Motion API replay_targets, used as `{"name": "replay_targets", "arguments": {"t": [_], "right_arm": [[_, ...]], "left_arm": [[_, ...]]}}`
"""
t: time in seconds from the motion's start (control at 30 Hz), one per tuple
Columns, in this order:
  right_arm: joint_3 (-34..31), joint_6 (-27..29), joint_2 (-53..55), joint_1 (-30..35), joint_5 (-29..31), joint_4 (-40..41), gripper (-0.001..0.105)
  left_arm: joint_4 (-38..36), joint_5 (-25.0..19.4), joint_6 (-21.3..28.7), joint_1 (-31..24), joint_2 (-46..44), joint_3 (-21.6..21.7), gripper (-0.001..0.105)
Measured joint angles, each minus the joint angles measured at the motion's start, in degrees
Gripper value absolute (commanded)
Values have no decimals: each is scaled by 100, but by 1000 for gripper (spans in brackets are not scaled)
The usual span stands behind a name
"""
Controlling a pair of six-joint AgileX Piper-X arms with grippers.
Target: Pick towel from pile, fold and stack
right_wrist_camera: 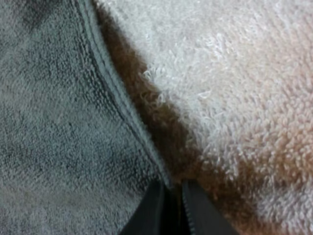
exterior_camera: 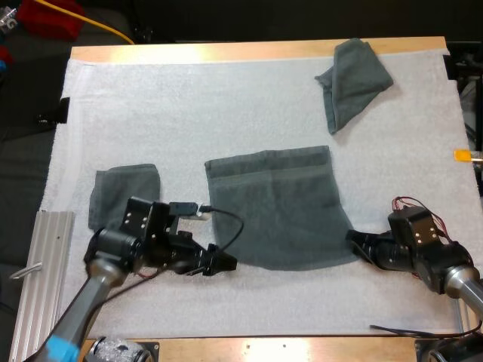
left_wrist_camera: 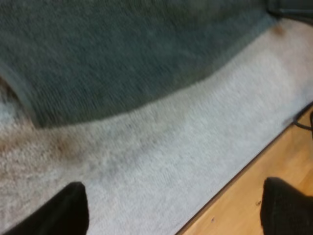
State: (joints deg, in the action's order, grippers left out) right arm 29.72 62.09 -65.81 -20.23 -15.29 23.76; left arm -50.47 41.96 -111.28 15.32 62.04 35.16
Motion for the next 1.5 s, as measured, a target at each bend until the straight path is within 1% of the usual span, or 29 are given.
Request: {"name": "replay_targets", "arguments": {"t": [0.2,0.5,0.67,0.77,0.83,1.03,1.1,1.2,1.37,1.4,1.47,1.5], "right_arm": [[0,0,0,0,-70,0,2],[0,0,0,0,-80,0,2],[0,0,0,0,-94,0,2],[0,0,0,0,-94,0,2],[0,0,0,0,-94,0,2],[0,0,0,0,-94,0,2],[0,0,0,0,-94,0,2],[0,0,0,0,-94,0,2],[0,0,0,0,-113,0,2],[0,0,0,0,-113,0,2],[0,0,0,0,-123,0,2],[0,0,0,0,-129,0,2]], "left_arm": [[539,0,-206,0,764,0,70],[1255,6,-407,0,1434,0,70],[1320,-35,-410,0,1692,0,70],[1298,-344,-410,0,1697,0,70],[1297,-424,-410,0,1697,0,70],[1343,-464,-410,0,1697,0,70],[1429,-397,-410,0,1697,0,70],[1562,-160,-410,0,1744,0,69],[1616,138,-410,0,2012,0,69],[1616,167,-410,0,2078,0,67],[1616,342,-410,0,2201,0,57],[1616,436,-410,0,2242,0,54]]}}
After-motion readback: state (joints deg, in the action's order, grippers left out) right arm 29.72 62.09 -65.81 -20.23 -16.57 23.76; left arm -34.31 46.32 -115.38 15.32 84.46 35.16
